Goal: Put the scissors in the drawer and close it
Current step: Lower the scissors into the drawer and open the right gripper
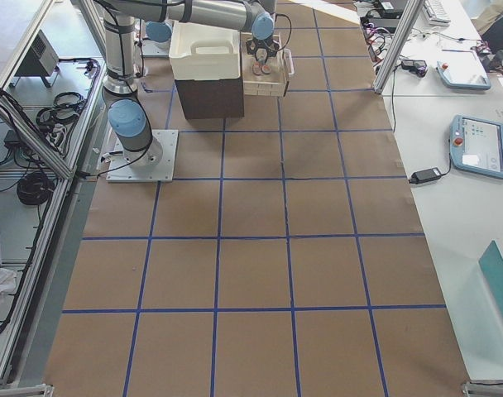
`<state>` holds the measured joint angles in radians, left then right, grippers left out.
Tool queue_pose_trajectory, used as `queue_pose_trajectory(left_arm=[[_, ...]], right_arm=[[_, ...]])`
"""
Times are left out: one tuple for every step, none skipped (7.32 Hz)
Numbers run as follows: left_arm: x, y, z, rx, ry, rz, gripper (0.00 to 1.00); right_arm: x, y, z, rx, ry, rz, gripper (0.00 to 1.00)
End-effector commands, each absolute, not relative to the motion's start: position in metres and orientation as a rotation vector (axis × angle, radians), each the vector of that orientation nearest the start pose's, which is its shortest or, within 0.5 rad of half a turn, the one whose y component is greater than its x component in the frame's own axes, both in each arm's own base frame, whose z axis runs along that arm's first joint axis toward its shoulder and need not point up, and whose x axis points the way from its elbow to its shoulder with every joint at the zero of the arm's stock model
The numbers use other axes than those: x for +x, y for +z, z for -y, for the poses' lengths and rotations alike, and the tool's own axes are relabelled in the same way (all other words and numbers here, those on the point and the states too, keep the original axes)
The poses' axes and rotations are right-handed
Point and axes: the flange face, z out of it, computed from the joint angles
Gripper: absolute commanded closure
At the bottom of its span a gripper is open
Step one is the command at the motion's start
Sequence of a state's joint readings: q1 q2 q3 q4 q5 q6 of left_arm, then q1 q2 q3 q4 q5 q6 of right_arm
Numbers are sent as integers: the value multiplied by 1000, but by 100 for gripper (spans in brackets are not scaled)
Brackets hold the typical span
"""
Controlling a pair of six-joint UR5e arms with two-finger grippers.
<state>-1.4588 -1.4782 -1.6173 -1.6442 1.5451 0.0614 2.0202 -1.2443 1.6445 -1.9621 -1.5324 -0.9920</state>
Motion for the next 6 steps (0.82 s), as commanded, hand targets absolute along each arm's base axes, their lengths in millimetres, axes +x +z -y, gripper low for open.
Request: queue_pose_trajectory(left_arm=[[-84, 502, 463, -93, 36, -3163, 0], [-84, 502, 462, -76, 33, -3164, 0], [-84, 498, 465, -78, 48, -3164, 0], [-84, 499, 465, -78, 48, -3164, 0], [-84, 499, 467, -80, 36, -3164, 0], [-84, 501, 468, -80, 29, -3164, 0]], right_arm=[[385, 310, 481, -2036, -44, -2337, 100], [386, 310, 482, -2046, -52, -2331, 100], [385, 309, 481, -2053, -47, -2325, 100], [386, 308, 481, -2054, -44, -2326, 100], [386, 307, 481, -2052, -41, -2327, 100], [385, 304, 479, -2054, -32, -2326, 100]])
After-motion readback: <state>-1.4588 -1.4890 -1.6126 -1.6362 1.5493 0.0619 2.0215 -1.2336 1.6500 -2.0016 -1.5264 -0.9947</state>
